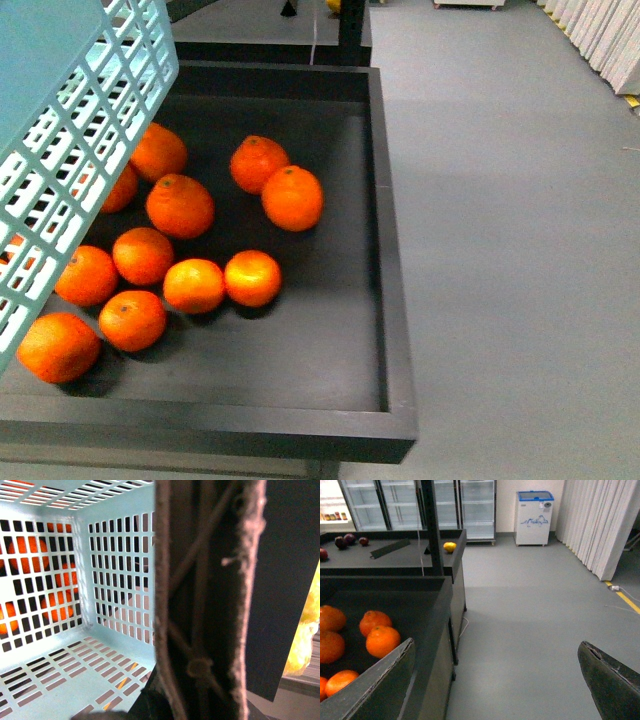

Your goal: Pick lemon and mango into basket

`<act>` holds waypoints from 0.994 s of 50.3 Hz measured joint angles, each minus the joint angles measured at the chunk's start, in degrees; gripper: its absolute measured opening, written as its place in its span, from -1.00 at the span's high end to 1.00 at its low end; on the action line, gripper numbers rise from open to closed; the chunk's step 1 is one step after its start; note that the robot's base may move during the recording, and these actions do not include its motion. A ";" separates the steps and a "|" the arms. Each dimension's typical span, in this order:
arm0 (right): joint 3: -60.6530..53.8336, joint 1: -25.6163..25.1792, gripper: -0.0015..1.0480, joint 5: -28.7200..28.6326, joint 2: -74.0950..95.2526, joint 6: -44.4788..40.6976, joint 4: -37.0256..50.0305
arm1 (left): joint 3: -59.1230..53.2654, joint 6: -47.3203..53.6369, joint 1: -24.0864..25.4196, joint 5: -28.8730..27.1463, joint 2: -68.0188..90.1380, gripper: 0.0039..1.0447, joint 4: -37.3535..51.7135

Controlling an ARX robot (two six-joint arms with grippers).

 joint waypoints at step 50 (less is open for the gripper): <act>0.00 0.02 -0.83 -0.15 -0.02 0.04 -0.02 | 0.00 0.00 0.00 0.11 0.04 0.92 -0.02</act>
